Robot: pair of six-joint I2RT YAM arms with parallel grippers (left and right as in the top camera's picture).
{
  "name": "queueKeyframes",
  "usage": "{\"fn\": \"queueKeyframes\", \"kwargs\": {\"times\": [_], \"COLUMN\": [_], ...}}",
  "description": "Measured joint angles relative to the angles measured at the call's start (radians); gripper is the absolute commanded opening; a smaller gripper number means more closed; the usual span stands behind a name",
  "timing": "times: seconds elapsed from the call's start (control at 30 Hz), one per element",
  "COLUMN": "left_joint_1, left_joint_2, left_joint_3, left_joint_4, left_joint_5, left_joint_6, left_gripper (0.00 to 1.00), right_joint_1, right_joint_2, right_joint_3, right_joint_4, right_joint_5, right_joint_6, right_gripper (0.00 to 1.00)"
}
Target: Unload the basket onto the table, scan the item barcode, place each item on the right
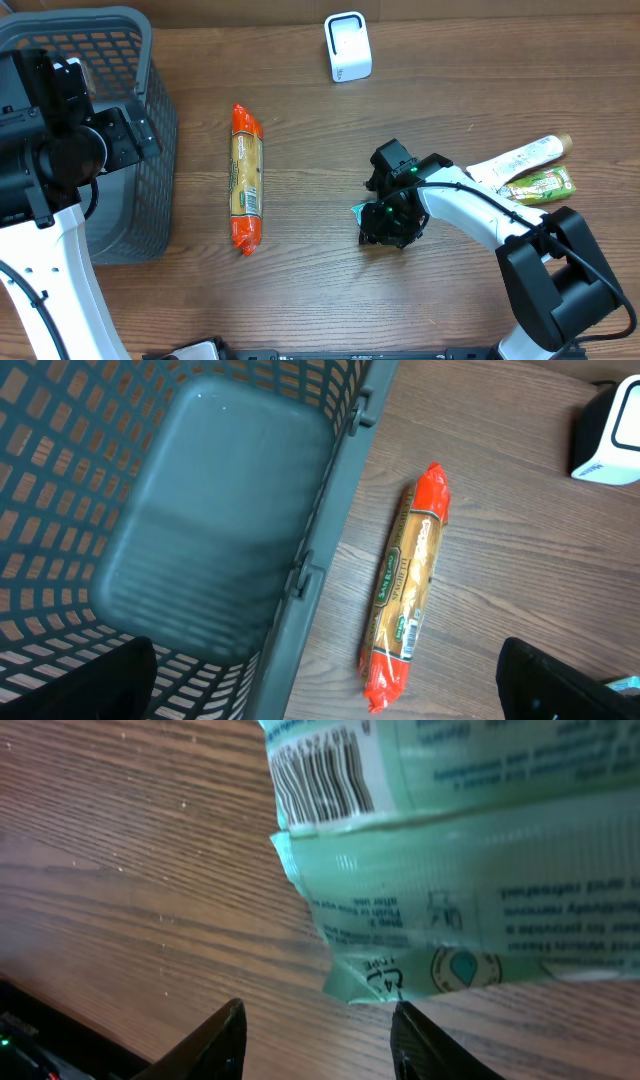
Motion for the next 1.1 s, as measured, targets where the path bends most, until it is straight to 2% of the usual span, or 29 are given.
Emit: {"fn": "queueKeyframes", "kwargs": {"times": [0.1, 0.3, 0.43, 0.57, 0.7, 0.9, 1.1], "left_joint_1": [0.000, 0.000, 0.000, 0.000, 0.000, 0.000, 0.000], "left_joint_2": [0.000, 0.000, 0.000, 0.000, 0.000, 0.000, 0.000], "left_joint_3": [0.000, 0.000, 0.000, 0.000, 0.000, 0.000, 0.000], "left_joint_4": [0.000, 0.000, 0.000, 0.000, 0.000, 0.000, 0.000], "left_joint_5": [0.000, 0.000, 0.000, 0.000, 0.000, 0.000, 0.000], "left_joint_6": [0.000, 0.000, 0.000, 0.000, 0.000, 0.000, 0.000], "left_gripper": [1.00, 1.00, 1.00, 1.00, 1.00, 1.00, 1.00], "right_joint_1": [-0.004, -0.041, -0.173, -0.353, -0.473, -0.500, -0.485], "right_joint_2": [0.000, -0.064, -0.153, -0.150, -0.076, 0.067, 0.180], "right_joint_3": [0.016, 0.127, 0.182, 0.186, 0.185, 0.181, 0.180], "right_joint_4": [-0.044, -0.166, -0.195, -0.186, -0.174, -0.164, -0.125], "right_joint_5": [0.001, 0.076, 0.108, 0.085, 0.005, -0.127, -0.204], "right_joint_6": [0.003, -0.018, -0.111, -0.272, -0.447, -0.631, -0.701], "right_gripper": [0.49, 0.72, 0.80, 0.81, 0.80, 0.79, 0.77]}}
